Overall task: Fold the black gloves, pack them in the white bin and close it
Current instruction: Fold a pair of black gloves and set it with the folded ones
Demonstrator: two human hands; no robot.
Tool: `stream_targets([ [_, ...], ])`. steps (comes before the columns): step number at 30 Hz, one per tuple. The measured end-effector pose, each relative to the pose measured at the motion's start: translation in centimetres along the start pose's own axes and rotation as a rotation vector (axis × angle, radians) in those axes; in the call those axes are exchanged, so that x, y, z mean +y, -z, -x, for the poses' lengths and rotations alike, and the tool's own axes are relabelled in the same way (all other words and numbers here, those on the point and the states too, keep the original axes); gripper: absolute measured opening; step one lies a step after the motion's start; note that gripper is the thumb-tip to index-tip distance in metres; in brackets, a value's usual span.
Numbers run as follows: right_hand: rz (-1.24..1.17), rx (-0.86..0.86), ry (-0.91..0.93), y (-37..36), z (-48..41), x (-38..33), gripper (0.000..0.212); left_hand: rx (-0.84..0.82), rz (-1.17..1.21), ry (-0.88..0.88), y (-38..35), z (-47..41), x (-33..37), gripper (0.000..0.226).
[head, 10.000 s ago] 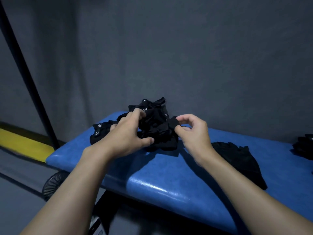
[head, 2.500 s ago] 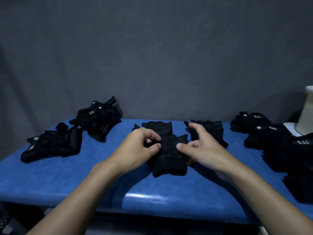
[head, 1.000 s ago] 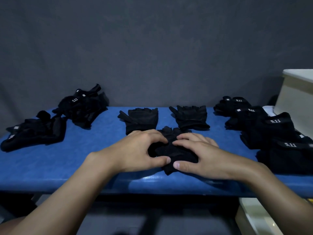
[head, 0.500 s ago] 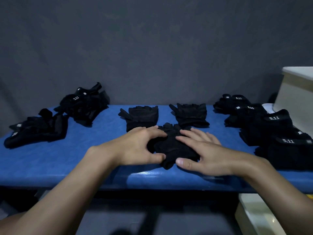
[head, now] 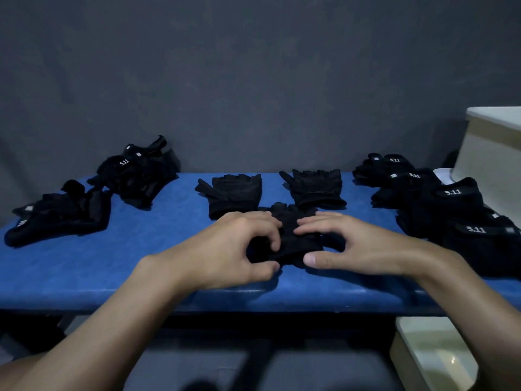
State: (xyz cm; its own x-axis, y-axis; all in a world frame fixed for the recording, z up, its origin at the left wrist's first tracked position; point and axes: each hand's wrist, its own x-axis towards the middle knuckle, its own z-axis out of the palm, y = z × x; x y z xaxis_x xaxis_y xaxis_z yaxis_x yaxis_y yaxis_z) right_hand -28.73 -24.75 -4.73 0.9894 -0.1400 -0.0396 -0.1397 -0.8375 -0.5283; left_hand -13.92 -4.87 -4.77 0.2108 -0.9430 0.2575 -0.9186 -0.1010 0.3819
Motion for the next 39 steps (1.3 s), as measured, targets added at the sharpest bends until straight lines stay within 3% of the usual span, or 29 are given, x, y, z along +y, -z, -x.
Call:
stream_targets([
  [2,0.002,0.027,0.025,-0.2,-0.1,-0.1,0.064,-0.022,-0.003,0.025,-0.1,0.1,-0.4,0.007],
  [8,-0.051,0.085,0.085,-0.5,-0.5,-0.6,0.052,-0.012,0.065,0.043,0.2,0.3,0.0,0.007],
  [12,-0.009,0.157,0.062,-1.0,-1.0,0.2,0.062,0.083,0.135,0.077,0.0,0.3,-0.1,0.026],
  [16,0.167,0.062,-0.011,-0.9,-0.8,0.6,0.097,-0.018,-0.134,0.099,-0.2,0.3,-0.7,0.073],
  [21,0.199,-0.009,-0.052,-0.7,-0.5,-0.1,0.089,-0.121,-0.217,0.156,-0.6,0.3,-1.4,0.091],
  [27,0.137,0.096,-0.027,-0.5,-0.7,0.2,0.091,-0.048,-0.158,0.163,-0.6,0.4,-1.2,0.074],
  [33,0.031,0.294,0.045,-0.3,-2.4,-0.9,0.063,0.137,0.017,0.206,1.8,0.7,-2.7,0.066],
  [37,-0.011,0.289,0.074,0.0,-4.9,-3.7,0.047,0.23,-0.003,0.345,3.8,1.7,-6.0,0.066],
  [39,0.0,0.262,0.102,0.0,-6.4,-5.6,0.038,0.251,-0.07,0.399,4.8,2.3,-7.6,0.053],
])
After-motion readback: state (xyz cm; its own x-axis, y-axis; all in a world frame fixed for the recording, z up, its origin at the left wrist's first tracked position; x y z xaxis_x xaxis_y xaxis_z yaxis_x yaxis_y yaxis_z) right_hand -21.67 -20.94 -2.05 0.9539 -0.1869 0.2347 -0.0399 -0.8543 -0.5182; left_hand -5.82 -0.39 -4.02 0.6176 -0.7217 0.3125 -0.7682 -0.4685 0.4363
